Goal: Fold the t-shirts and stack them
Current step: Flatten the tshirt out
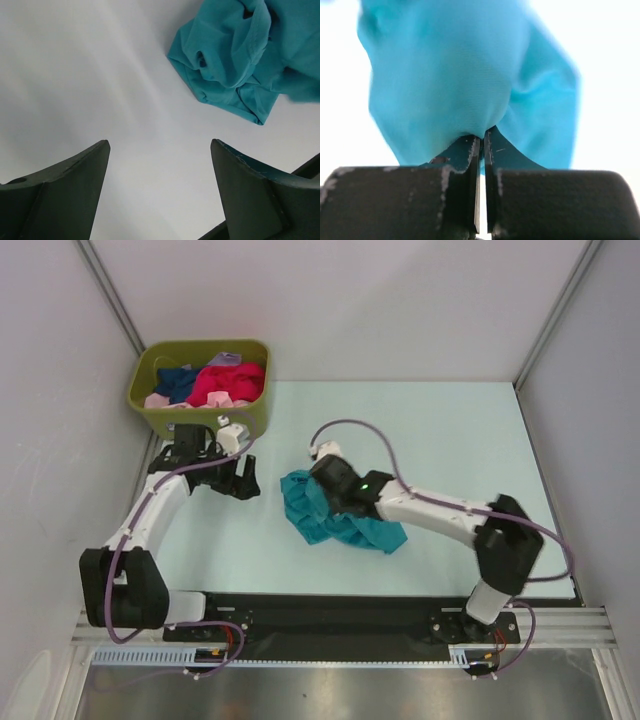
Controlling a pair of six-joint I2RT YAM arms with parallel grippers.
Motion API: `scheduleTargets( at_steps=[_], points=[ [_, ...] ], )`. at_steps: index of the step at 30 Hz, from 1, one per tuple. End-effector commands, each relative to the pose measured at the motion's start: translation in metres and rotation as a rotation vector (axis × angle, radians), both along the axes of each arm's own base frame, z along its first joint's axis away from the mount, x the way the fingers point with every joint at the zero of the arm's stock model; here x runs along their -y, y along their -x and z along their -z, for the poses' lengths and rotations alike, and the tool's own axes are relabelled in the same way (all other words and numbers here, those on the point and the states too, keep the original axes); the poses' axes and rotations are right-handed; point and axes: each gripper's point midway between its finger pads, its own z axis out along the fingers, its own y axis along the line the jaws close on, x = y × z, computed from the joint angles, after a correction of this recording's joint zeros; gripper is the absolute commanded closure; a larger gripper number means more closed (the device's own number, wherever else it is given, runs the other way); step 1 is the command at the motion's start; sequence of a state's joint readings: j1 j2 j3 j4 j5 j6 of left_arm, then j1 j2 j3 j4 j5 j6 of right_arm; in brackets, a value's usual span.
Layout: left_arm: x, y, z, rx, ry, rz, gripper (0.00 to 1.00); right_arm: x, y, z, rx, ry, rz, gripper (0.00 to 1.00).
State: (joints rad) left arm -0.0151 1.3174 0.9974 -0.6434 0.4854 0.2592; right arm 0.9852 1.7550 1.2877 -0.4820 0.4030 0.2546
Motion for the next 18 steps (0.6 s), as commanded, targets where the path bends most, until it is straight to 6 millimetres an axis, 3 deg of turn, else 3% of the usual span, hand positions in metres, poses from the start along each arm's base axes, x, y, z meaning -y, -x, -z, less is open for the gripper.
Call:
scheduleTargets(
  at_steps=[1, 3, 4, 6, 7, 11, 14, 18],
  points=[
    [0.022, -0.011, -0.010, 0.046, -0.025, 0.069, 0.12, 0.051, -0.016, -0.082, 0.058, -0.180, 0.160, 1.00],
    [0.044, -0.009, -0.005, 0.044, -0.049, 0.139, 0.12, 0.073, -0.005, -0.088, -0.002, -0.263, 0.171, 1.00],
    [0.052, -0.010, -0.002, 0.045, -0.053, 0.162, 0.11, 0.095, -0.013, -0.087, -0.023, -0.302, 0.241, 1.00],
    [0.074, -0.009, 0.007, 0.032, -0.068, 0.221, 0.09, 0.118, -0.006, -0.075, -0.078, -0.342, 0.289, 1.00],
    [0.081, -0.011, 0.010, 0.040, -0.076, 0.240, 0.08, 0.142, -0.014, -0.082, -0.050, -0.375, 0.357, 1.00],
    [0.118, -0.012, 0.042, 0.009, -0.144, 0.340, 0.00, 0.187, -0.010, -0.071, -0.069, -0.420, 0.485, 1.00],
    [0.138, -0.015, 0.059, -0.024, -0.146, 0.375, 0.00, 0.212, -0.005, -0.059, -0.106, -0.447, 0.562, 1.00],
    [0.156, -0.026, 0.065, -0.021, -0.148, 0.381, 0.06, 0.218, -0.002, -0.055, -0.141, -0.513, 0.575, 1.00]
  ],
)
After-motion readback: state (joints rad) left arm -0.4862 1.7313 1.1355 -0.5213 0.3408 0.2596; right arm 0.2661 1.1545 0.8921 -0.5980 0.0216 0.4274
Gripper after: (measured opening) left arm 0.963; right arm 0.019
